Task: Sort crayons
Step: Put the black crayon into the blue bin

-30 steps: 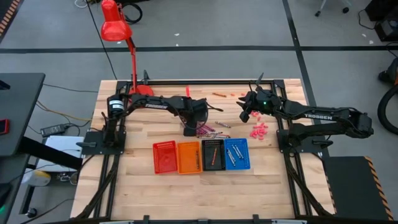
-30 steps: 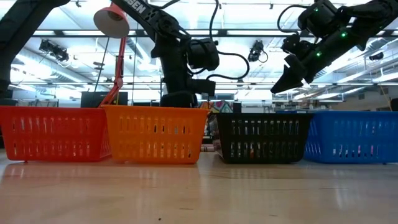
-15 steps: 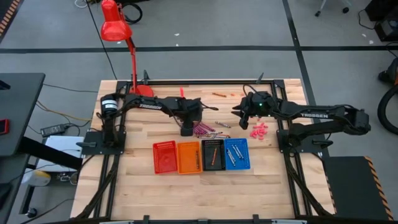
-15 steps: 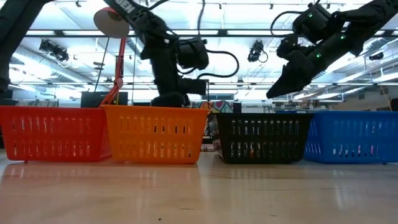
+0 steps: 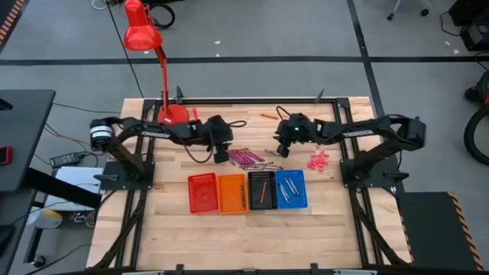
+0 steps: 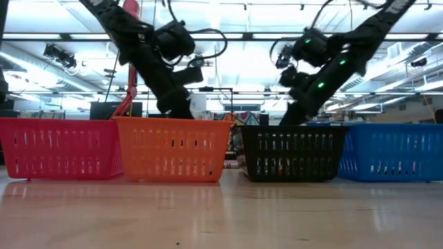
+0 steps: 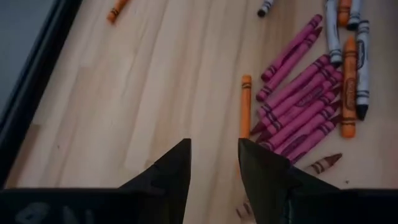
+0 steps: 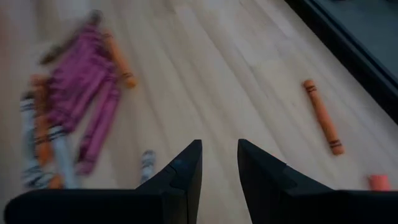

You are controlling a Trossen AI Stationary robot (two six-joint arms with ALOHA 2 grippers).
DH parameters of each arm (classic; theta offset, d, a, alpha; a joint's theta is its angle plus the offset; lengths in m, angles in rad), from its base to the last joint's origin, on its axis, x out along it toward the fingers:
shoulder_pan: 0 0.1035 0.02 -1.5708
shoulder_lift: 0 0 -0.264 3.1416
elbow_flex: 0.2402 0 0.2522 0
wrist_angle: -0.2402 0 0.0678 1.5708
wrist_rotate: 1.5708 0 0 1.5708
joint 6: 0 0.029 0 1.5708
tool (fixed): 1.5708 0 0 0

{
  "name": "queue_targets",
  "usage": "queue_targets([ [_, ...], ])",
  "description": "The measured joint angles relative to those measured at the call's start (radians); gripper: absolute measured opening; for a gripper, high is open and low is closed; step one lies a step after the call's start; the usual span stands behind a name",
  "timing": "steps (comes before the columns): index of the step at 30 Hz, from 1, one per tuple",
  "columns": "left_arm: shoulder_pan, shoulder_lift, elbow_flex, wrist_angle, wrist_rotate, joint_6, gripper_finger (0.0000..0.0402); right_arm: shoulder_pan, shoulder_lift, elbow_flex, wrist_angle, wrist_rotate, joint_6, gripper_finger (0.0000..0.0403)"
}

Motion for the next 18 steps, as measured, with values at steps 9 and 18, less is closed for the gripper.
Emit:
queue_targets([
  [9,-0.023,-0.013,-0.08,0.033,0.002,-0.061,0.0143,0.027,0.14,0.119,-0.188,-0.127,0.01,0.0107],
  [18,-0.024,-0.013,-0.107,0.099,-0.001,-0.067,0.0143,0.107,0.248,0.265,-0.378,-0.097,-0.008,0.0107],
])
